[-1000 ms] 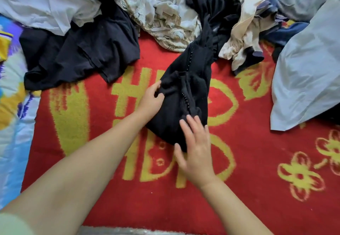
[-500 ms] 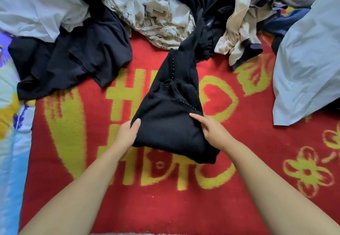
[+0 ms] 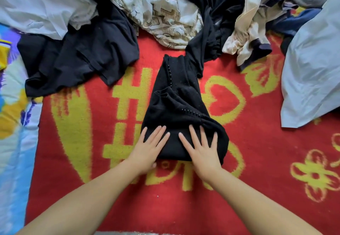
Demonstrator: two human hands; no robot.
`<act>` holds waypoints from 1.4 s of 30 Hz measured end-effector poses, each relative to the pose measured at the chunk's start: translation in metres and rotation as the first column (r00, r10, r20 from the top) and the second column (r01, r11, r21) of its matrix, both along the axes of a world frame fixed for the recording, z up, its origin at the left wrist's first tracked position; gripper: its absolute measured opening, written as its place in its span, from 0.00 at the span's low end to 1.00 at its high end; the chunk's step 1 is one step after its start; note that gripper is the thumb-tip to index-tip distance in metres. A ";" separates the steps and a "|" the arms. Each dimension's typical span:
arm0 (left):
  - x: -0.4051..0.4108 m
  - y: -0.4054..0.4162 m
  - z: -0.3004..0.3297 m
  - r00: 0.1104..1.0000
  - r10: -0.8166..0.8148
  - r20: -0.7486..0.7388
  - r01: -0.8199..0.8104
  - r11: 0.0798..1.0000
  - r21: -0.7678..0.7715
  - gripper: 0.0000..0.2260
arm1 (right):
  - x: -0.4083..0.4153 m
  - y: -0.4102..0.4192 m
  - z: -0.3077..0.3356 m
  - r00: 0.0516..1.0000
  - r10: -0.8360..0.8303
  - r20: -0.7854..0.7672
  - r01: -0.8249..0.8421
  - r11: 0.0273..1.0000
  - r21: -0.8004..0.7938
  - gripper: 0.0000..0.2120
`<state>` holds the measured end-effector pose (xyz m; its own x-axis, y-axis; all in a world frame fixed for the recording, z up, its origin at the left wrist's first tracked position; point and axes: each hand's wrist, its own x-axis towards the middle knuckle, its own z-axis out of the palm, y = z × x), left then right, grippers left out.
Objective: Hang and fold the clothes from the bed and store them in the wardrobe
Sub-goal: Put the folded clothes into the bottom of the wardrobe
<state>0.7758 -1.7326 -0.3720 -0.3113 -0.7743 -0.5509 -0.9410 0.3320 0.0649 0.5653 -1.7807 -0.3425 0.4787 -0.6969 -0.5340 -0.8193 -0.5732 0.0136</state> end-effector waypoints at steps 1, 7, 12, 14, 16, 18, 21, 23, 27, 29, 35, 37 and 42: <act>-0.001 -0.006 -0.002 0.998 0.040 0.051 -0.040 0.999 -0.010 0.48 | 0.006 -0.012 -0.002 1.000 -0.026 -0.018 0.026 1.000 0.001 0.50; -0.011 -0.022 0.017 0.997 0.070 0.046 -0.074 0.992 0.099 0.37 | 0.016 -0.026 0.012 0.999 -0.021 -0.040 0.028 0.985 0.169 0.43; -0.002 -0.009 0.087 0.935 0.264 -0.236 -0.046 0.752 0.658 0.25 | -0.003 -0.024 0.071 0.992 0.047 0.115 -0.109 0.770 0.629 0.34; 0.004 -0.015 0.111 0.894 0.364 -0.263 -0.024 0.624 0.781 0.12 | -0.005 -0.031 0.093 0.994 0.017 0.111 -0.097 0.625 0.775 0.28; 0.015 -0.040 0.124 0.866 0.453 -0.212 -0.106 0.580 0.808 0.07 | -0.001 -0.054 0.105 0.997 -0.028 0.069 -0.041 0.569 0.822 0.19; 0.029 -0.078 0.124 0.842 0.495 -0.214 -0.180 0.631 0.754 0.08 | 0.007 -0.089 0.106 0.993 -0.103 0.063 0.016 0.627 0.779 0.19; 0.041 -0.132 0.111 0.830 0.491 -0.264 -0.321 0.809 0.493 0.11 | 0.021 -0.135 0.093 0.967 -0.221 0.128 0.111 0.815 0.569 0.25; 0.034 -0.144 0.097 0.857 0.462 -0.228 -0.433 0.886 0.168 0.17 | 0.028 -0.143 0.076 0.925 -0.326 0.195 0.243 0.903 0.355 0.26; -0.013 -0.100 0.073 0.916 0.365 -0.166 -0.401 0.829 -0.390 0.24 | 0.034 -0.092 0.045 0.882 -0.336 0.329 0.346 0.938 0.030 0.25; -0.041 -0.064 0.062 0.931 0.338 -0.139 -0.365 0.848 -0.384 0.26 | 0.035 -0.054 0.031 0.913 -0.267 0.307 0.284 0.959 -0.010 0.26; -0.039 -0.045 0.004 0.711 0.663 -0.234 -0.693 0.717 -0.077 0.27 | 0.031 -0.028 -0.012 0.882 -0.387 0.271 0.392 0.919 0.037 0.26; -0.032 -0.049 -0.009 0.656 0.706 -0.268 -0.745 0.663 -0.074 0.28 | 0.032 -0.027 -0.027 0.867 -0.395 0.303 0.403 0.914 0.040 0.26; -0.029 -0.053 -0.024 0.688 0.682 -0.247 -0.714 0.697 -0.064 0.28 | 0.028 -0.035 -0.045 0.871 -0.377 0.317 0.373 0.925 0.073 0.26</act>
<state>0.7466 -1.7857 -0.3959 0.2680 -0.8733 -0.4068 -0.8763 -0.3964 0.2737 0.5933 -1.8152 -0.3872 0.3275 -0.8540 -0.4043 -0.9317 -0.2208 -0.2885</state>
